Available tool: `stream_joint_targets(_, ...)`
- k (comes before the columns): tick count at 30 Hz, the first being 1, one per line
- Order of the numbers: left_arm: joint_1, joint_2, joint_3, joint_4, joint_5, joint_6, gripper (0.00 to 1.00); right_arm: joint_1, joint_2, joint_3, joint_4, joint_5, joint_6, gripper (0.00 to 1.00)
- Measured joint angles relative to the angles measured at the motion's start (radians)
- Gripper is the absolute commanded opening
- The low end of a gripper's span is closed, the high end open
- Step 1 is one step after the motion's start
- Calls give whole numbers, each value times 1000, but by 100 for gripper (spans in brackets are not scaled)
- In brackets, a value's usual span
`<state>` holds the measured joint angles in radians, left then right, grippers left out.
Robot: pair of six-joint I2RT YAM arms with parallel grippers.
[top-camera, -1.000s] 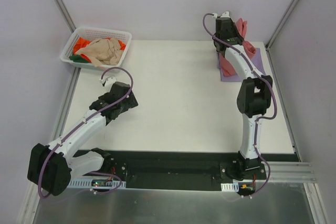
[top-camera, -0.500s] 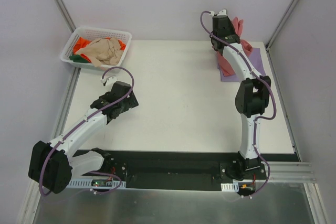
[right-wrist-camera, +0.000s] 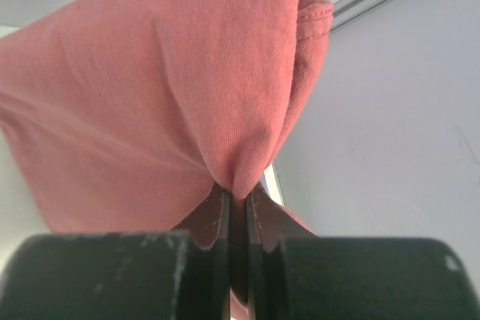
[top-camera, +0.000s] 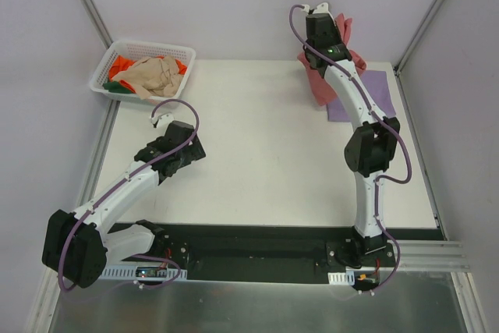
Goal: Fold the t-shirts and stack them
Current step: Put the neatly folded tshirt into the corner of the board with the right arm
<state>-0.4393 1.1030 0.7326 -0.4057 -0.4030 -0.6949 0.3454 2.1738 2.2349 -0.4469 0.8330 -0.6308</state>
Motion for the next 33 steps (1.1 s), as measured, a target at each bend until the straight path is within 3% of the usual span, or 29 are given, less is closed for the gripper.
stream_joint_targets(33, 0, 25, 0, 0, 0, 0, 99, -34, 0, -29, -64, 8, 105, 0)
